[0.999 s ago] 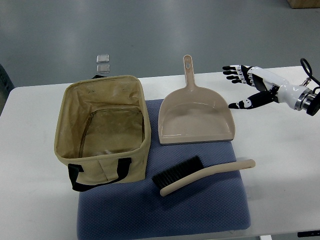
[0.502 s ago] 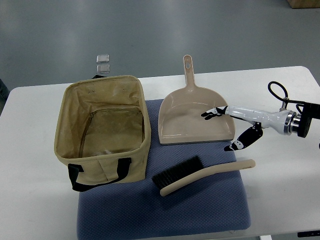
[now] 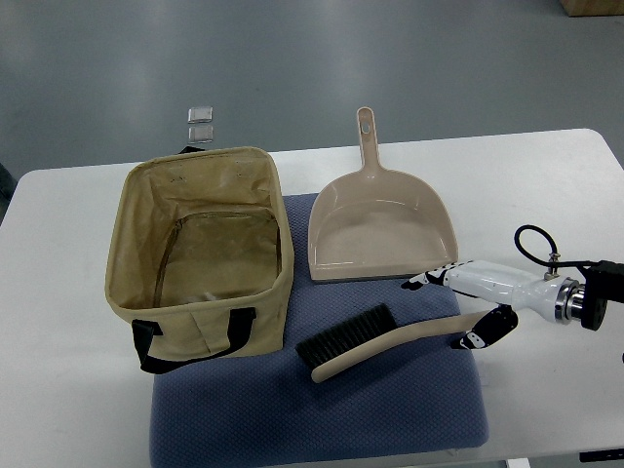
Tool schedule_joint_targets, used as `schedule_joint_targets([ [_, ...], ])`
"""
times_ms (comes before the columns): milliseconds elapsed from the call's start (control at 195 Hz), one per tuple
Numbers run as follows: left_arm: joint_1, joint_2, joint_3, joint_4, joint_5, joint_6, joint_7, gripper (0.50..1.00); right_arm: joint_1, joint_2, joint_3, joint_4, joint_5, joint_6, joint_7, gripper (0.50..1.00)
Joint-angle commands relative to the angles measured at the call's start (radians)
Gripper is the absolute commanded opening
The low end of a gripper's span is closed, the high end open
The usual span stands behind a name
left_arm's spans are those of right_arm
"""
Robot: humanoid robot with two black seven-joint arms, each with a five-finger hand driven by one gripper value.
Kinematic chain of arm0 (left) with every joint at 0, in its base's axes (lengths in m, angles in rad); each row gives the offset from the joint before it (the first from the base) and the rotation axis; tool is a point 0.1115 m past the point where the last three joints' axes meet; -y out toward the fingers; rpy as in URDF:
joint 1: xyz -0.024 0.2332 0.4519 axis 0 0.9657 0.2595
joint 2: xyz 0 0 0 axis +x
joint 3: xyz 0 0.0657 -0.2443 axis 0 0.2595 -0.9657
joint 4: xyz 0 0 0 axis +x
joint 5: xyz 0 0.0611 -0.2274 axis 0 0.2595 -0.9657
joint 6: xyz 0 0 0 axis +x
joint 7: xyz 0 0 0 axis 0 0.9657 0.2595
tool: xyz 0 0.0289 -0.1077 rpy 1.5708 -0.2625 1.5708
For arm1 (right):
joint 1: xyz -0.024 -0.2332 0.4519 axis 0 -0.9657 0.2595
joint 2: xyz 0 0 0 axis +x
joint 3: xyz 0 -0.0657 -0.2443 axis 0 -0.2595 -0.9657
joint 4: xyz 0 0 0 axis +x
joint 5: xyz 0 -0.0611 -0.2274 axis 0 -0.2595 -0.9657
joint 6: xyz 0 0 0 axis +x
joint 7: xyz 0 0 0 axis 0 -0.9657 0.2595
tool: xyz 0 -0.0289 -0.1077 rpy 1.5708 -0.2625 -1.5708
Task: Put pink broom in yellow bag with right hand
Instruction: 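Close the right hand around the beige brush handle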
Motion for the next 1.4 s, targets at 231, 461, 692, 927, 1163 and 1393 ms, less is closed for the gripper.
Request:
schedule_joint_targets([
  [231,0.0,0.0,0.0,0.0,0.0,0.0,0.0,1.0,-0.021,0.024,-0.008,0.029,-0.053,-0.061,-0.085,0.872],
  [461,0.0,0.0,0.0,0.0,0.0,0.0,0.0,1.0,-0.038,0.056,-0.026,0.027,-0.098,-0.107,-0.119,0.868],
  [692,0.0,0.0,0.0,0.0,0.0,0.0,0.0,1.0,-0.046,0.065,-0.034,0.024,-0.127,-0.117,-0.136,0.823],
  [927,0.0,0.0,0.0,0.0,0.0,0.0,0.0,1.0,-0.049,0.065,-0.034,0.024,-0.141,-0.117,-0.162,0.766],
  [1163,0.0,0.0,0.0,0.0,0.0,0.0,0.0,1.0,-0.055,0.076,-0.034,0.02,-0.167,-0.117,-0.163,0.639],
  [1393,0.0,0.0,0.0,0.0,0.0,0.0,0.0,1.0,-0.059,0.078,-0.034,0.014,-0.184,-0.117,-0.186,0.5],
])
